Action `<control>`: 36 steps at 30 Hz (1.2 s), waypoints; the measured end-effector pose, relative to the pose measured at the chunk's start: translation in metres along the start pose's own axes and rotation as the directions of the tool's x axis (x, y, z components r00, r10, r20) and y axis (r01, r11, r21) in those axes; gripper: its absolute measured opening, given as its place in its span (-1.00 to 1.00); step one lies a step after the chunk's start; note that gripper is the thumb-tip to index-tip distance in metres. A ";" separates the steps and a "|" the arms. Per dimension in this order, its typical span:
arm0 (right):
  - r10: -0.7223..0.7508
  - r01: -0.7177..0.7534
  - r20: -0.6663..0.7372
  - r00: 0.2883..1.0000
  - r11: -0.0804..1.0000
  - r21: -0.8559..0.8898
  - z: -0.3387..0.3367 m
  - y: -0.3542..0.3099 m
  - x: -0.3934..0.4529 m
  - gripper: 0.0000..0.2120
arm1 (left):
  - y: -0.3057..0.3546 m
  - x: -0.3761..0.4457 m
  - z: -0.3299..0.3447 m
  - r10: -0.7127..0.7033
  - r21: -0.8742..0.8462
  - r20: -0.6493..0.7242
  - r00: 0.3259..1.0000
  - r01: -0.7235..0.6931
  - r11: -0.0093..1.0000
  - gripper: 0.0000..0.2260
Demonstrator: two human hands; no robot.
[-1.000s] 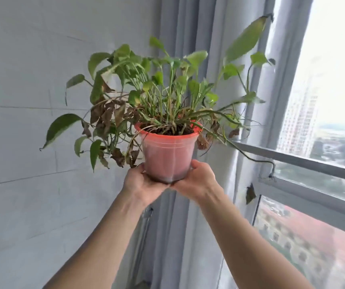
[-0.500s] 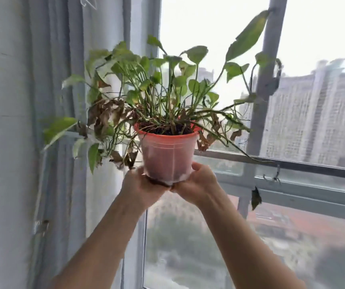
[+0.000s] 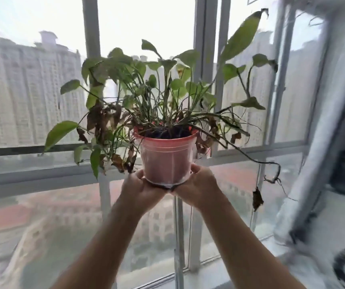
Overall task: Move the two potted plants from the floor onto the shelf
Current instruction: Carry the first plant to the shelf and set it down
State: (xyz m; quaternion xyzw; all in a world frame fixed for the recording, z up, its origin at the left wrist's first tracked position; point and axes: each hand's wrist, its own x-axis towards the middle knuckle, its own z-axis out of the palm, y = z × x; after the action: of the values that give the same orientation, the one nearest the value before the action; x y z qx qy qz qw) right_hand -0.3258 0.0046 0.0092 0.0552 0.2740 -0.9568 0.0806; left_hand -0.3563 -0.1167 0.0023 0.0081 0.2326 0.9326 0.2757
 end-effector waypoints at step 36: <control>-0.690 0.749 -0.532 0.491 0.646 -0.148 -0.269 -0.364 -0.155 -0.51 | -0.423 0.290 0.217 -0.796 0.269 0.329 0.508 0.758 0.595 -0.58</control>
State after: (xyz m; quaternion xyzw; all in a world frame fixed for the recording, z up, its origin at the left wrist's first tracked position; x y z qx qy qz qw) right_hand -0.2243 0.4715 -0.0070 0.2089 0.2326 -0.8567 -0.4104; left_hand -0.3552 0.4392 -0.0221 0.1142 0.1887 0.6729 0.7061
